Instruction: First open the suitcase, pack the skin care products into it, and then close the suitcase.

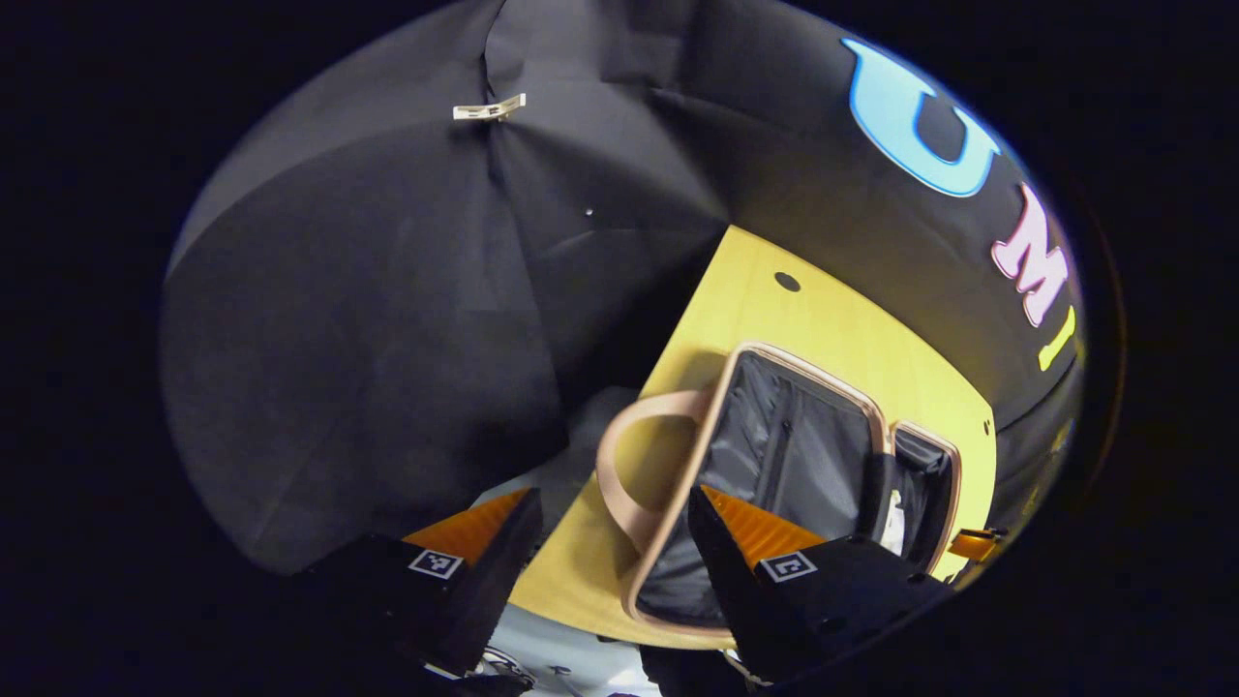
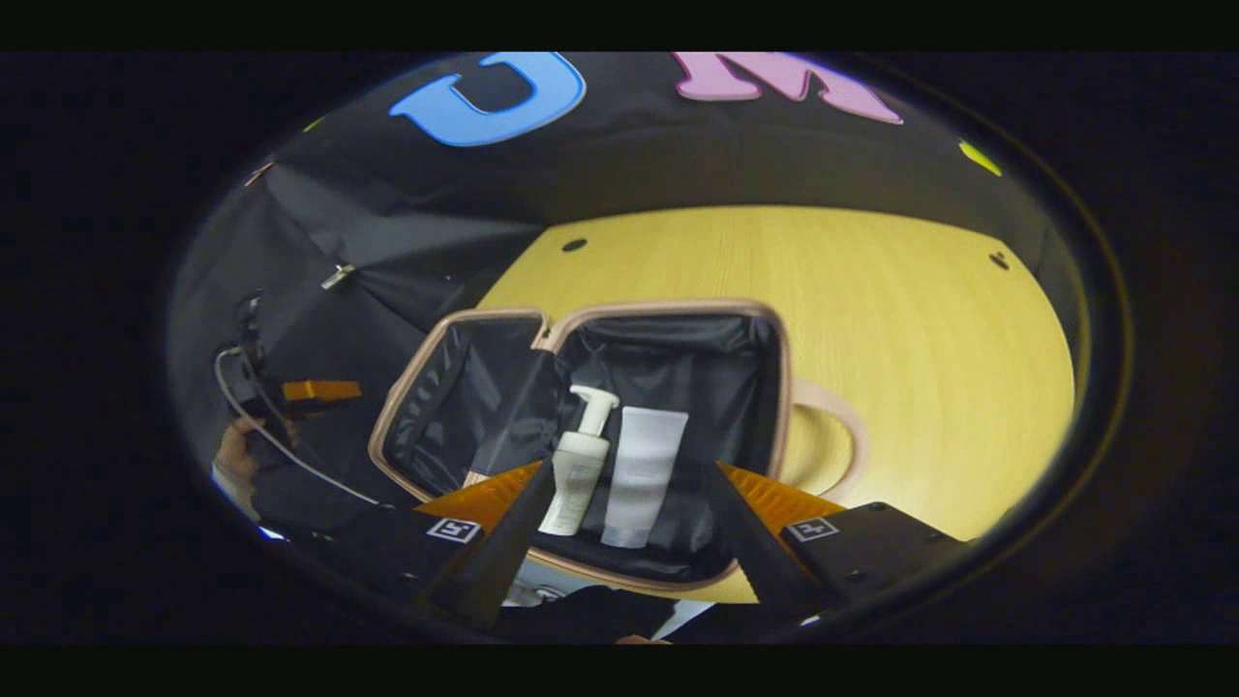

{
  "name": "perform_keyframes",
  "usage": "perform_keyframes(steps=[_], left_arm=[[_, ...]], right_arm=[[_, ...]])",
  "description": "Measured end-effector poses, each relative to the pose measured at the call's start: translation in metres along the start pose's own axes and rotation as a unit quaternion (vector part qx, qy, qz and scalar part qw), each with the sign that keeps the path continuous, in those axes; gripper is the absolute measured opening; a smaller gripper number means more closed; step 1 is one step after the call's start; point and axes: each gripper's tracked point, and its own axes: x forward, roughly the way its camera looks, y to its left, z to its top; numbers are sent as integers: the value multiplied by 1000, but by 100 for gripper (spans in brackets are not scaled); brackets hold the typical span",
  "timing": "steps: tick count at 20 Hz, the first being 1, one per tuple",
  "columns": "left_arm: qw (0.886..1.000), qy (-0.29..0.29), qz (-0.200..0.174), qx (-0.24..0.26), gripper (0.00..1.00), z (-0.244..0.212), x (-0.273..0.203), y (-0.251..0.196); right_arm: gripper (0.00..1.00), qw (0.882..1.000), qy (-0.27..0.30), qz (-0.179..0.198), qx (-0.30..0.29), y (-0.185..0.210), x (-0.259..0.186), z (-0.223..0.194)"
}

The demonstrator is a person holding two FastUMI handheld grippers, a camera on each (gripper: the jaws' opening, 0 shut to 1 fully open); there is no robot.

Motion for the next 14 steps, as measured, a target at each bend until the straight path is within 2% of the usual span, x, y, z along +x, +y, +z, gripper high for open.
perform_keyframes(steps=[3,7,10,11,12,14], left_arm=[[1000,28,0,-13,95,13,37,7],[996,75,38,18,95,1,75,19],[993,104,49,40,95,-17,94,21],[991,116,45,50,89,-25,103,20],[989,137,30,52,87,-35,109,15],[990,123,33,58,27,-25,106,7]], right_arm=[[98,999,-41,0,6,-5,-37,13],[97,998,-63,-23,12,-18,-54,15],[98,997,-63,-32,20,-23,-59,13],[98,997,-62,-35,22,-24,-60,12],[98,997,-62,-36,24,-24,-61,11],[98,997,-65,-38,25,-25,-64,11]])
